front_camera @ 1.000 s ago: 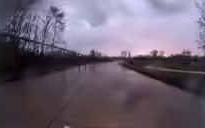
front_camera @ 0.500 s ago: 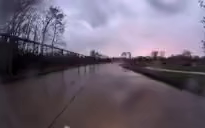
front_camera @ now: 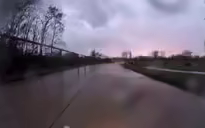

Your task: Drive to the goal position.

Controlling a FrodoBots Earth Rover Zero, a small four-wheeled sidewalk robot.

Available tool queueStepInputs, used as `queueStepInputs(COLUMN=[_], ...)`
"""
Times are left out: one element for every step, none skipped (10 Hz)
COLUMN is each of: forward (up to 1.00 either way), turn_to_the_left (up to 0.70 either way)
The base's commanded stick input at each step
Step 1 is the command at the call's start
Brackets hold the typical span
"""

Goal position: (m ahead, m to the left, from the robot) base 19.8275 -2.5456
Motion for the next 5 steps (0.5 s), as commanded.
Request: queueStepInputs(forward=[0.7, 0.7, 0.7, 0.7, 0.7], turn_to_the_left=[0.0, 0.0, 0.0, 0.0, 0.0])
